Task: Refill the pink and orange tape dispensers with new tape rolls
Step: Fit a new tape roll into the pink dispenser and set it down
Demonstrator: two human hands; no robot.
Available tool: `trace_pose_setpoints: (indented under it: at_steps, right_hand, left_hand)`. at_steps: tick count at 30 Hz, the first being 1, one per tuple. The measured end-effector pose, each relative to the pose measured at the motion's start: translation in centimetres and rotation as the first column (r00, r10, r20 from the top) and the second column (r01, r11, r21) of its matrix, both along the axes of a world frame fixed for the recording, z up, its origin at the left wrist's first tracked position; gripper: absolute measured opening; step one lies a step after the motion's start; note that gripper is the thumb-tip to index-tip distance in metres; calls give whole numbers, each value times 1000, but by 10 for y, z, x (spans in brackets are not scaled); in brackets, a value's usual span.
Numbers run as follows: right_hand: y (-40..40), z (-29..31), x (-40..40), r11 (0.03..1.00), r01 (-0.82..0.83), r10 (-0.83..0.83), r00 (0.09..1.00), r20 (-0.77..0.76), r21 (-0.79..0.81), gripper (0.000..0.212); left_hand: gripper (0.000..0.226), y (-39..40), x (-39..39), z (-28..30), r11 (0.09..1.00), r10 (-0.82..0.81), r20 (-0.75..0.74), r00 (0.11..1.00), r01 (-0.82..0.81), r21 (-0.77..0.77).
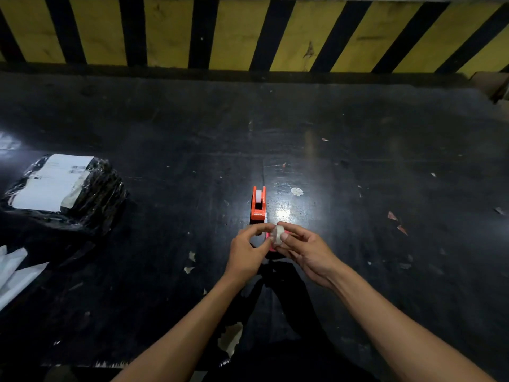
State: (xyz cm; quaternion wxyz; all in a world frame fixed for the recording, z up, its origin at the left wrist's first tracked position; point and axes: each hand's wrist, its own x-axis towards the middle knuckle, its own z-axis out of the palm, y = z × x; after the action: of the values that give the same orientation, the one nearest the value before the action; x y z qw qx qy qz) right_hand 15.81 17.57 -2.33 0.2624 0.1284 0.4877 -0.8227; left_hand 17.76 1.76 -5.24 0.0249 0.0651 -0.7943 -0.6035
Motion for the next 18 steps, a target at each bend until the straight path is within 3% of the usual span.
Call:
trace_pose_setpoints:
  at_steps: [7, 13, 18]
  right_hand:
    - [0, -3, 0, 994, -33, 38, 998, -47, 104, 28]
    - [-1, -6, -1, 973, -45, 74, 990, -123, 225, 25]
    - [4, -8, -3, 954, -47, 98, 982, -159, 297, 26]
  left_hand:
    - [21, 3, 3, 10, 1000, 16, -36, 999, -17, -15]
    - [20, 4, 2, 8, 989, -9, -67, 998, -2, -148]
    - [17, -2, 0, 3, 996, -83, -17, 996, 82, -43]
